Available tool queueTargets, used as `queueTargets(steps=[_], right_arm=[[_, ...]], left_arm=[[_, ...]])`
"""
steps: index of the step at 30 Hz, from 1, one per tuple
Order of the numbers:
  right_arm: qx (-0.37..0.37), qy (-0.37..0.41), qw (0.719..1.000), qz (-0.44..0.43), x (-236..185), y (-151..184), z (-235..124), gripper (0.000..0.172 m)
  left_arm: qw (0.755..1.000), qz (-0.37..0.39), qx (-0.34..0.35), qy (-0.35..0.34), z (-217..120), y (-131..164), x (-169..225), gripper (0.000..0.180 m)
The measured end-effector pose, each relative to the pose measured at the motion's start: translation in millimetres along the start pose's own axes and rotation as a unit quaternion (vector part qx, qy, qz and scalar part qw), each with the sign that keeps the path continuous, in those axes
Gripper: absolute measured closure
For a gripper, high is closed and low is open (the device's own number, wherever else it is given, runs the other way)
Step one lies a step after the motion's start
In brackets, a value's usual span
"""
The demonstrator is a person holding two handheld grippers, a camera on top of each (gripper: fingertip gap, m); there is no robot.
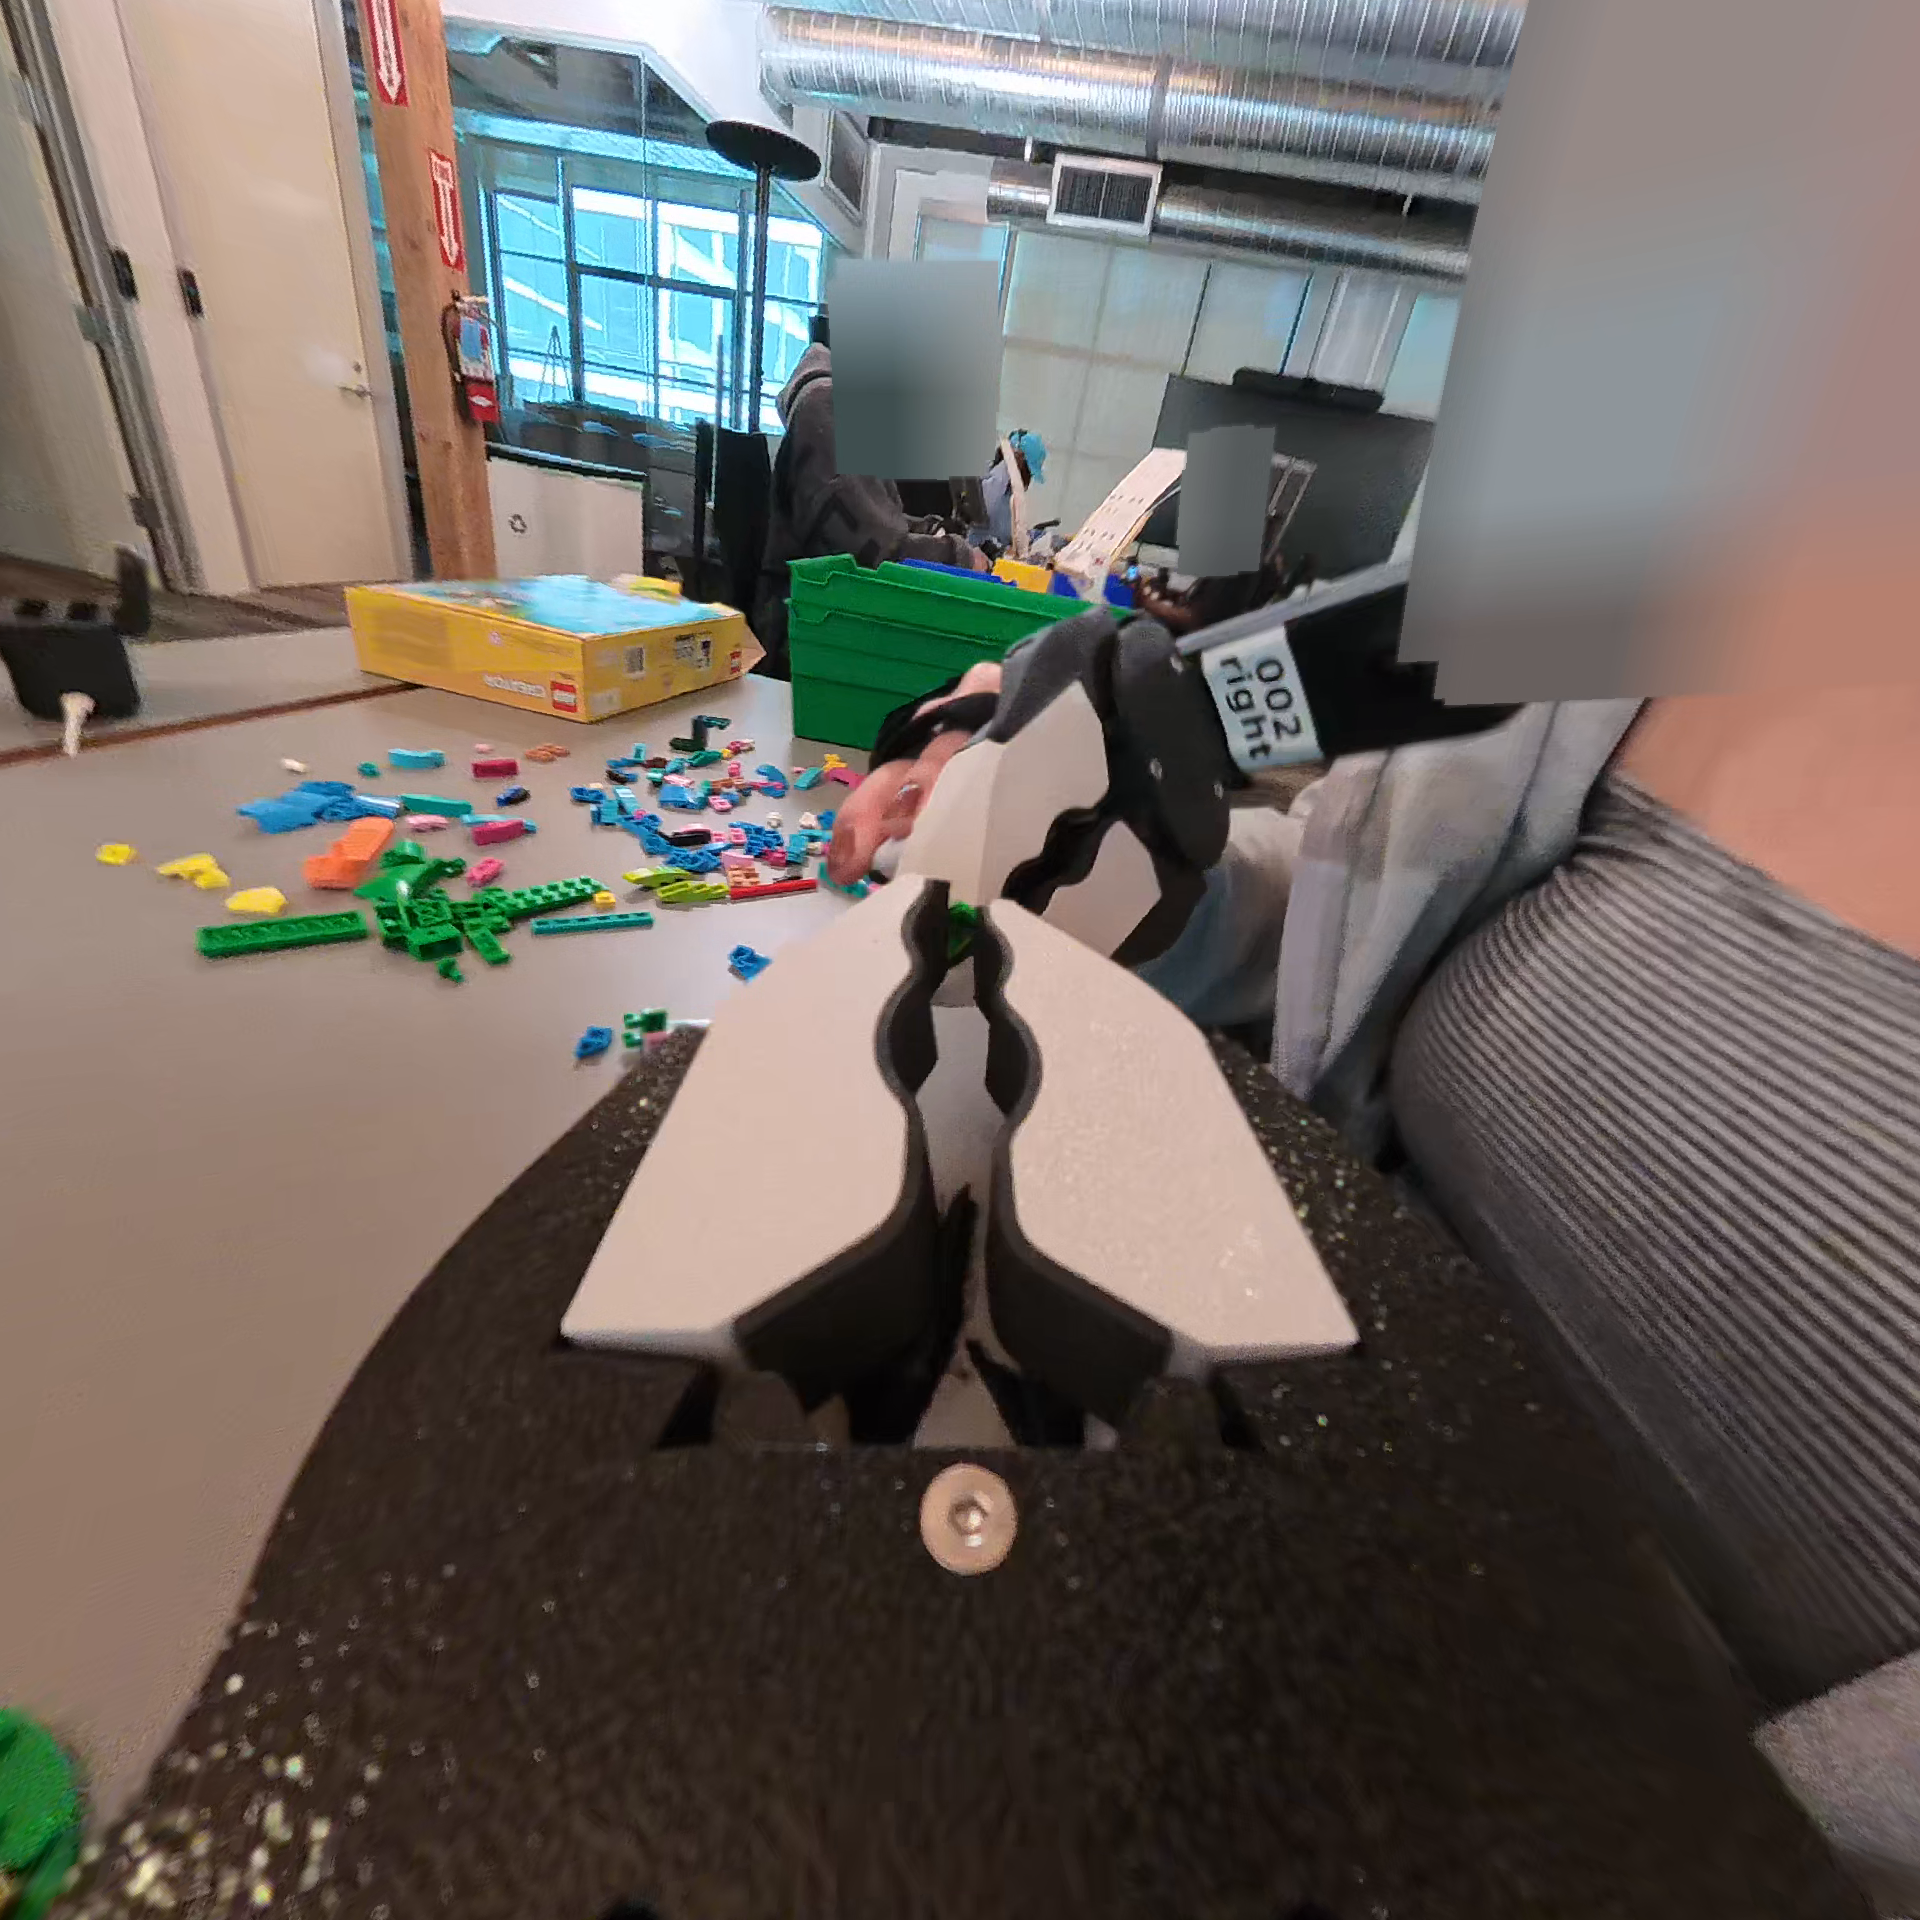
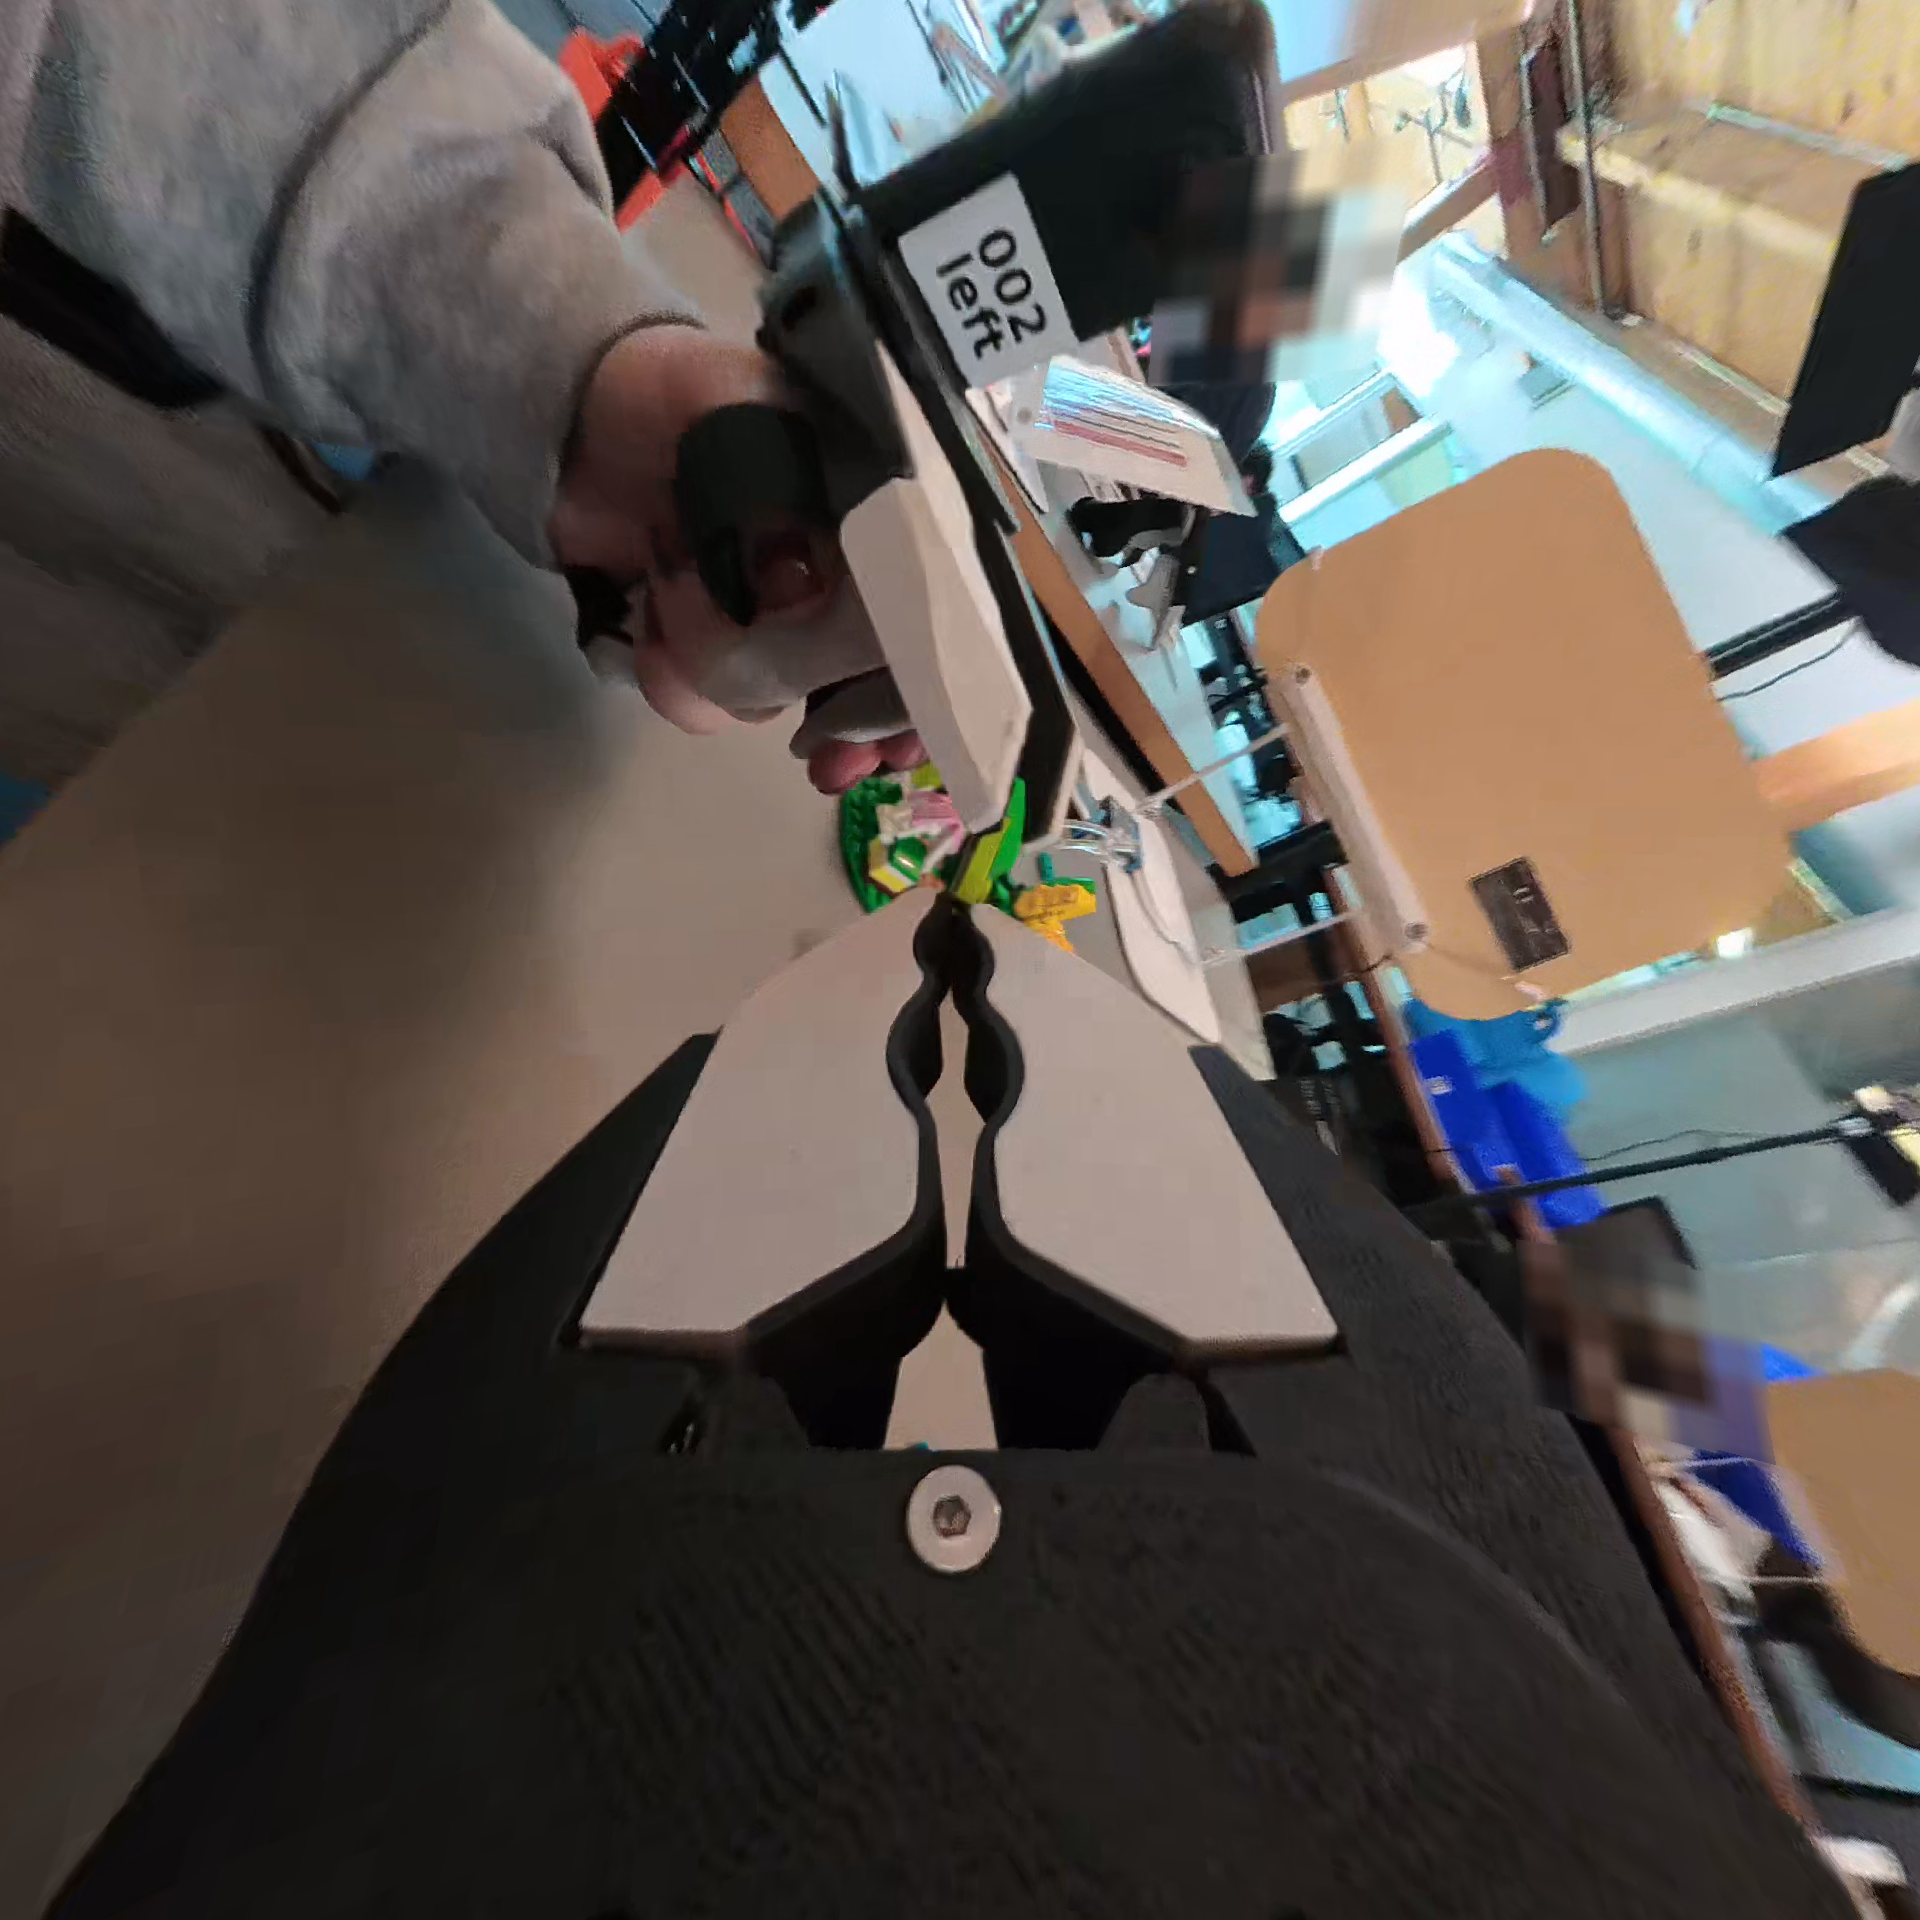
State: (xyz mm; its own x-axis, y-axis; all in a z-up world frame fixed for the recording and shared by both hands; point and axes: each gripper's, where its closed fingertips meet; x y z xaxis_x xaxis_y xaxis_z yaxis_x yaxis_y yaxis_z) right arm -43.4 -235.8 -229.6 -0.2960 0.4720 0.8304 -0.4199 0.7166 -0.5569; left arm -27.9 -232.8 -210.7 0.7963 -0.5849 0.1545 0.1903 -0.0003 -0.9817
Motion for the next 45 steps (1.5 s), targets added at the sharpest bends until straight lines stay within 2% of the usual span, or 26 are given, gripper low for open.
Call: queueTargets(steps=[2, 5, 8, 11, 20, 22, 27, 30, 35, 40, 43, 45], right_arm=[[-0.005, 0.01, 1.0, -0.029, 0, 1, 1, 0.172], [-0.005, 0.011, 1.0, -0.015, 1, 3, 1, 0.172], [-0.008, -0.018, 0.992, 0.126, 4, 1, 2, 0.169], [-0.014, -0.064, 0.965, 0.256, 5, 0, 2, 0.157], [-0.06, -0.097, 0.944, 0.311, -3, 7, 5, 0.168], [-0.057, -0.08, 0.956, 0.275, 0, 9, 5, 0.169], [-0.066, -0.012, 0.99, 0.122, 6, 20, 6, 0.169], [-0.051, 0.023, 0.998, 0.042, 13, 18, 3, 0.169], [-0.05, 0.069, 0.994, -0.069, 20, 21, 1, 0.17], [-0.042, 0.057, 0.993, -0.097, 12, 19, 1, 0.17], [-0.048, 0.065, 0.992, -0.1, 13, 24, 3, 0.169], [-0.04, 0.098, 0.984, -0.142, 21, 26, 3, 0.169]], left_arm=[[1.0, -0.014, 0.004, 0.001, -1, 1, -2, 0.175], [1.0, -0.011, 0.001, -0.01, -1, 0, -4, 0.175], [0.999, 0.023, -0.004, -0.037, -3, -1, -9, 0.176], [0.996, 0.057, -0.034, -0.051, 0, 5, -9, 0.176], [0.989, 0.108, -0.051, -0.086, 1, 5, -12, 0.176], [0.991, 0.086, -0.05, -0.089, 2, 5, -14, 0.176], [0.996, -0.019, -0.018, -0.083, 3, 7, -21, 0.176], [0.994, -0.086, 0.023, -0.056, 5, 3, -20, 0.178], [0.986, -0.144, 0.068, -0.045, 6, 0, -22, 0.18], [0.983, -0.135, 0.1, -0.074, -11, -13, -31, 0.18], [0.986, -0.109, 0.068, -0.108, -15, -10, -35, 0.18], [0.984, -0.13, 0.033, -0.119, -11, -2, -36, 0.175]])
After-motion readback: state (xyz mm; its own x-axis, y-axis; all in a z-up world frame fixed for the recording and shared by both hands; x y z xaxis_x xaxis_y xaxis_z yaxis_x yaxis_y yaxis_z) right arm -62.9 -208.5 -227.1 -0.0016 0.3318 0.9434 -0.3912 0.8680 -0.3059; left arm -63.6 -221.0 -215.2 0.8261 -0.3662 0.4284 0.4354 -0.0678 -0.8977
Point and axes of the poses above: each gripper's, where its closed fingertips meet, z out along the fingers, y out of its underside, x = y × z across the jaws, and after that the axes turned 12 degrees about y, right-handed
